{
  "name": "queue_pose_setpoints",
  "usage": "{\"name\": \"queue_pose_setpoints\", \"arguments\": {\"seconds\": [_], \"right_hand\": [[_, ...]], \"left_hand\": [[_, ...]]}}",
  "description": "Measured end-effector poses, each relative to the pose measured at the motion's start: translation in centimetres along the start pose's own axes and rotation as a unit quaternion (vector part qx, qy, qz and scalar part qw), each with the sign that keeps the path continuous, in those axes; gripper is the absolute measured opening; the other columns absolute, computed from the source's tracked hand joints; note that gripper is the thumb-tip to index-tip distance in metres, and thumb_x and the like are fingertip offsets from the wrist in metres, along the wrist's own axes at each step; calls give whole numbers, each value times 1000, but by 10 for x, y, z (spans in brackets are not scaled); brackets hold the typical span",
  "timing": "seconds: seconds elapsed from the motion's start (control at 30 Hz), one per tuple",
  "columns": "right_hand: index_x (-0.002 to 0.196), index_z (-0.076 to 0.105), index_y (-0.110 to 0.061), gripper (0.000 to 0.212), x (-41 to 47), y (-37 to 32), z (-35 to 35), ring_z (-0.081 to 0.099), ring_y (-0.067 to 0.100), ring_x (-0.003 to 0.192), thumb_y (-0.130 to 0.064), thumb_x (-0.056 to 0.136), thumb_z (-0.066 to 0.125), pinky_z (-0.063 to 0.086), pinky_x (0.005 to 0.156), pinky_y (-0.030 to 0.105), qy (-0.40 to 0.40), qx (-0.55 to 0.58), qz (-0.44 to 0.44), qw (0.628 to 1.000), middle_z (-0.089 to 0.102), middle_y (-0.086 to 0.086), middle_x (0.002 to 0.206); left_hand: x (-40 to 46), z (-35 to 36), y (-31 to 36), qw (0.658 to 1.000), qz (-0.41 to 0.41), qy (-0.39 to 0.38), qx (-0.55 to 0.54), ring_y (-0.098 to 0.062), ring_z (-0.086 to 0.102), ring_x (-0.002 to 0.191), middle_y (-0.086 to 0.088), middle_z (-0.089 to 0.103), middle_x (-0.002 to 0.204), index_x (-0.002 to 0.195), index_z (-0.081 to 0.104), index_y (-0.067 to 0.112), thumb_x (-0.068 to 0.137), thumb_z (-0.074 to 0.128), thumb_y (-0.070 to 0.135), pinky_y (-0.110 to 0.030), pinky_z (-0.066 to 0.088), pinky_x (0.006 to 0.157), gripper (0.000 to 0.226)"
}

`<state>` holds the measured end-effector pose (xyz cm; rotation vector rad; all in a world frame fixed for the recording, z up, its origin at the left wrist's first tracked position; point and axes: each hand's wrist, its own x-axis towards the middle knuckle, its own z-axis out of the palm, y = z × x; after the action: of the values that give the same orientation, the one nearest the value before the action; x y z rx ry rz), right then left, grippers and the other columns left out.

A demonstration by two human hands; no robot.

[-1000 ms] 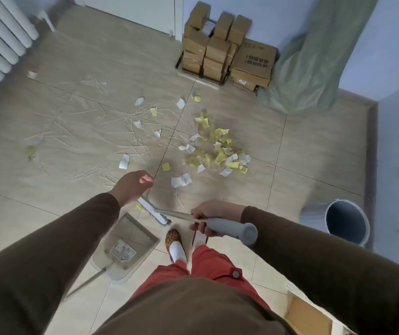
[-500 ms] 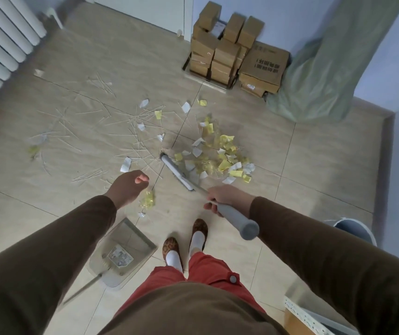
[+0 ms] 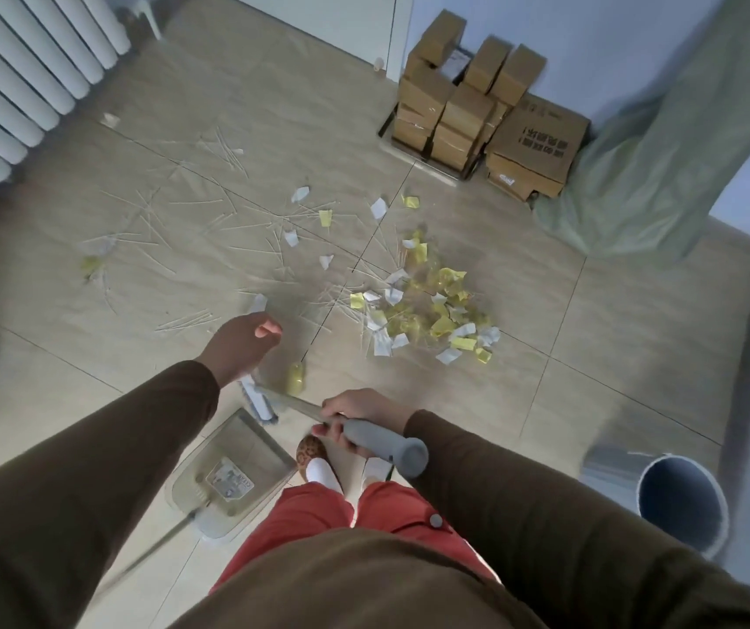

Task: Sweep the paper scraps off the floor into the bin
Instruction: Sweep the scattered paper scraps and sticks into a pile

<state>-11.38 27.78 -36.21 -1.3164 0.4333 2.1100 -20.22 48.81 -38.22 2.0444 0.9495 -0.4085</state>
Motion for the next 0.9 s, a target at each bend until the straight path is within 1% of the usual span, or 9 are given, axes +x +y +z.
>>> {"name": "queue_pose_setpoints", "arguments": {"seconds": [0.1,0.27,0.4,0.47,0.53,0.6,0.67,0.77,0.9], "right_hand": [[83,43,-6,22,13,-8,-3,51,5,35,-5,100,30,38,34,15,48,-20,-19,998,52,8,83],[108,44,-8,12,-2,-16,-31,46,8,35,-10,97,39,39,34,16,188,-11,-56,980,59,11,82],[93,52,-11,11,-20,-16,-25,48,6,33,-16,99,45,36,31,15,222,-32,-79,971,60,2,65],[97,59,-14,15,-32,-14,-11,49,5,35,-19,99,46,35,30,15,234,-70,-104,964,59,-2,60],[126,57,-17,28,-36,-15,3,47,6,35,-16,101,43,34,30,15,199,-54,-102,973,59,1,67],[134,48,-17,33,-30,-20,18,44,6,34,-15,102,40,34,30,14,134,-3,-76,988,60,4,73],[117,54,-25,22,-14,-29,37,45,5,36,-17,103,39,36,31,15,78,8,-79,994,60,2,70],[93,47,-20,13,24,-54,65,44,3,38,-13,101,39,37,32,15,8,8,-77,997,56,3,78],[99,43,-8,6,76,-94,103,50,6,41,-13,99,40,43,36,15,-63,74,-48,994,53,7,88]], "left_hand": [[1,-7,-18,1000,-8,-9,0,-25,62,101,-7,68,110,109,69,16,95,57,20,-32,43,82,19],[0,-16,-36,1000,-5,-19,9,-24,60,102,-10,68,116,115,69,13,97,56,22,-33,43,84,24],[0,-26,-46,1000,0,-21,-5,-22,60,101,-10,68,117,113,69,16,96,56,23,-32,42,82,22],[-1,-33,-48,1000,5,-21,-8,-22,59,102,-10,68,118,115,68,15,97,56,23,-33,43,84,24],[-2,-39,-52,1000,3,-22,-6,-25,61,105,-10,68,120,116,68,13,97,54,22,-36,47,88,25],[-3,-46,-58,1000,-2,-20,-1,-28,62,107,-12,68,119,116,67,11,97,53,21,-38,48,90,26],[-3,-53,-66,1000,-9,-16,-9,-27,62,106,-11,68,118,115,68,12,96,53,21,-34,47,82,25],[-3,-66,-81,999,-23,-5,-24,-28,66,94,-4,65,109,110,67,16,96,54,20,-23,44,64,20],[3,-83,-99,999,-39,29,-20,-24,64,92,2,64,99,101,67,22,95,56,20,-32,49,69,13]]}}
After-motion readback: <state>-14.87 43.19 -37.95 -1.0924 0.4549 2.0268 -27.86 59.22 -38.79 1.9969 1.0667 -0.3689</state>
